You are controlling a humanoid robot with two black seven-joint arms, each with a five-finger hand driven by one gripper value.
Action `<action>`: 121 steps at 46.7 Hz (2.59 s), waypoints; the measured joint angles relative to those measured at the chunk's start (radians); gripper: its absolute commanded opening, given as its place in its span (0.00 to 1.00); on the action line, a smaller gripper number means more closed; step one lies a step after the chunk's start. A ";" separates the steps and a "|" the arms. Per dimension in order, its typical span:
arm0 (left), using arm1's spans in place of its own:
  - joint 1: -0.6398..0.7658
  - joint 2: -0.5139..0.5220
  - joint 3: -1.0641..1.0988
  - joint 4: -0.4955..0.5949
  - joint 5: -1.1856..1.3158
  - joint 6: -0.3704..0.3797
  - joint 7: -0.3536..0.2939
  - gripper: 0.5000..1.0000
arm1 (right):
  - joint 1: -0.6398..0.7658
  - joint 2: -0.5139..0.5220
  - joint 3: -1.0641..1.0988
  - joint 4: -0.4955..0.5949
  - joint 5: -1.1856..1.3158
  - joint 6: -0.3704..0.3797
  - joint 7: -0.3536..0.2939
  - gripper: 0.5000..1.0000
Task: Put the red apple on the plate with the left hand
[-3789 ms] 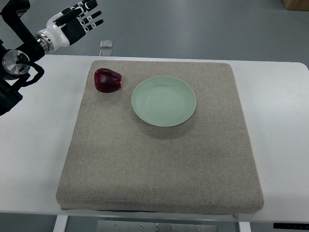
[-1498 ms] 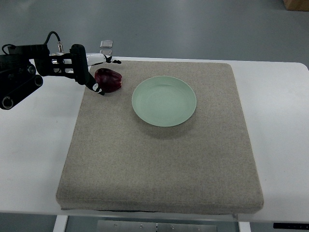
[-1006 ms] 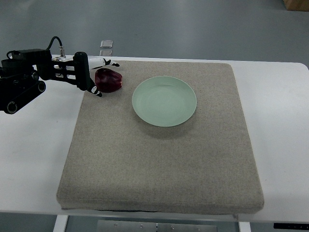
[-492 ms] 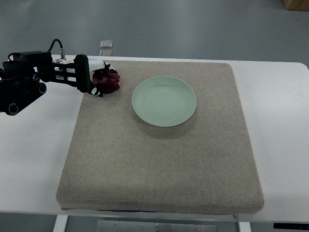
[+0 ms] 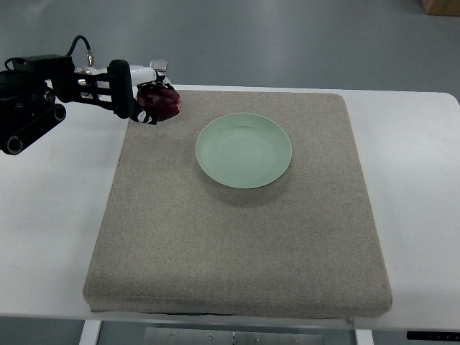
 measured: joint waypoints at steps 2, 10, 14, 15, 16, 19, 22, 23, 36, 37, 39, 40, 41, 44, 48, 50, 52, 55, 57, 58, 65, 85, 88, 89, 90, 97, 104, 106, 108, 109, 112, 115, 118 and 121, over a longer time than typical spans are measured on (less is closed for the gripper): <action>-0.018 0.011 -0.003 -0.017 -0.006 -0.001 -0.005 0.00 | 0.000 0.000 0.000 0.000 0.000 0.000 0.000 0.86; -0.101 0.031 -0.013 -0.047 -0.040 -0.009 -0.022 0.00 | 0.000 0.000 0.000 0.000 0.000 0.000 0.000 0.86; -0.143 0.031 -0.015 -0.062 -0.068 -0.040 -0.022 0.00 | 0.000 0.000 0.000 0.000 0.000 0.000 0.000 0.86; -0.154 0.030 -0.015 -0.067 -0.079 -0.050 -0.022 0.00 | 0.000 0.000 0.000 0.000 0.000 0.000 0.000 0.86; -0.165 0.030 -0.015 -0.073 -0.088 -0.061 -0.022 0.00 | 0.000 0.000 0.000 0.000 0.000 0.000 0.000 0.86; -0.193 0.028 -0.015 -0.098 -0.132 -0.088 -0.022 0.00 | 0.000 0.000 0.000 0.000 0.000 0.000 0.000 0.86; -0.205 0.021 -0.013 -0.129 -0.153 -0.098 -0.022 0.00 | 0.000 0.000 0.000 0.000 0.000 0.000 0.000 0.86; -0.206 0.019 -0.012 -0.136 -0.154 -0.098 -0.022 0.00 | 0.000 0.000 0.000 0.000 0.000 0.000 0.000 0.86; -0.141 -0.073 0.011 -0.196 -0.140 -0.082 -0.019 0.00 | 0.000 0.000 0.000 0.000 0.000 0.000 0.000 0.86; -0.132 -0.080 0.012 -0.196 -0.138 -0.081 -0.019 0.00 | 0.000 0.000 0.000 0.000 0.000 0.000 0.000 0.86; -0.113 -0.094 0.013 -0.195 -0.128 -0.074 -0.018 0.00 | 0.000 0.000 0.000 0.000 0.000 0.000 0.000 0.86; -0.104 -0.098 0.013 -0.195 -0.123 -0.066 -0.018 0.00 | 0.000 0.000 0.000 0.000 0.000 0.000 0.000 0.86; -0.095 -0.103 0.014 -0.195 -0.116 -0.058 -0.018 0.00 | 0.000 0.000 0.000 0.000 0.000 0.000 0.000 0.86; -0.062 -0.120 0.024 -0.190 -0.088 -0.016 -0.018 0.00 | 0.000 0.000 0.000 0.000 0.000 0.000 0.000 0.86; -0.033 -0.141 0.047 -0.181 -0.061 0.032 -0.019 0.00 | 0.000 0.000 0.000 0.000 0.000 0.000 0.000 0.86; -0.025 -0.144 0.058 -0.174 -0.058 0.050 -0.019 0.00 | 0.000 0.000 0.000 0.000 0.000 0.000 0.000 0.86; -0.021 -0.145 0.071 -0.169 -0.057 0.057 -0.019 0.00 | 0.000 0.000 0.000 0.000 0.000 0.000 0.000 0.86; -0.017 -0.147 0.090 -0.160 -0.057 0.062 -0.019 0.00 | 0.000 0.000 0.000 0.000 0.000 0.000 0.000 0.86; -0.012 -0.150 0.102 -0.156 -0.056 0.068 -0.019 0.00 | 0.000 0.000 0.000 0.000 0.000 0.000 0.000 0.86; -0.010 -0.152 0.106 -0.155 -0.056 0.072 -0.019 0.00 | 0.000 0.000 0.000 0.000 0.000 0.000 0.000 0.86; 0.000 -0.153 0.134 -0.152 -0.055 0.098 -0.019 0.00 | 0.000 0.000 0.000 0.000 0.000 0.000 0.000 0.86; 0.026 -0.155 0.137 -0.146 -0.079 0.100 -0.017 0.73 | 0.000 0.000 0.000 0.000 0.000 0.000 0.000 0.86; 0.027 -0.155 0.137 -0.140 -0.080 0.100 -0.017 0.89 | 0.000 0.000 0.000 0.000 0.000 0.000 0.000 0.86; 0.027 -0.155 0.137 -0.139 -0.080 0.100 -0.017 0.92 | 0.000 0.000 0.000 0.000 0.000 0.000 0.000 0.86; 0.027 -0.155 0.137 -0.138 -0.080 0.100 -0.017 0.93 | 0.000 0.000 0.000 0.000 0.000 0.000 0.000 0.86; 0.026 -0.155 0.135 -0.139 -0.083 0.098 -0.016 0.99 | 0.000 0.000 0.000 0.000 0.000 0.000 0.000 0.86; 0.024 -0.155 0.135 -0.141 -0.100 0.094 -0.016 0.99 | 0.000 0.000 0.000 0.000 0.000 0.000 0.000 0.86; 0.023 -0.153 0.133 -0.141 -0.120 0.093 -0.016 0.99 | 0.000 0.000 0.000 0.000 0.000 0.000 0.000 0.86; 0.021 -0.149 0.130 -0.141 -0.155 0.092 -0.016 0.99 | 0.000 0.000 0.000 0.000 0.000 0.000 0.000 0.86; 0.020 -0.147 0.128 -0.141 -0.176 0.092 -0.016 0.99 | 0.000 0.000 0.000 0.000 0.000 0.000 0.000 0.86; 0.017 -0.137 0.121 -0.141 -0.247 0.093 -0.016 0.99 | 0.000 0.000 0.000 0.000 0.000 0.000 0.000 0.86; 0.010 -0.121 0.118 -0.137 -0.358 0.097 -0.016 0.99 | 0.000 0.000 0.000 0.000 0.000 0.000 0.000 0.86; 0.007 -0.098 0.118 -0.131 -0.462 0.097 -0.016 0.99 | 0.000 0.000 0.000 0.000 0.000 0.000 0.000 0.86; 0.006 -0.082 0.116 -0.119 -0.553 0.099 -0.016 0.99 | 0.000 0.000 0.000 0.000 0.000 0.000 0.000 0.86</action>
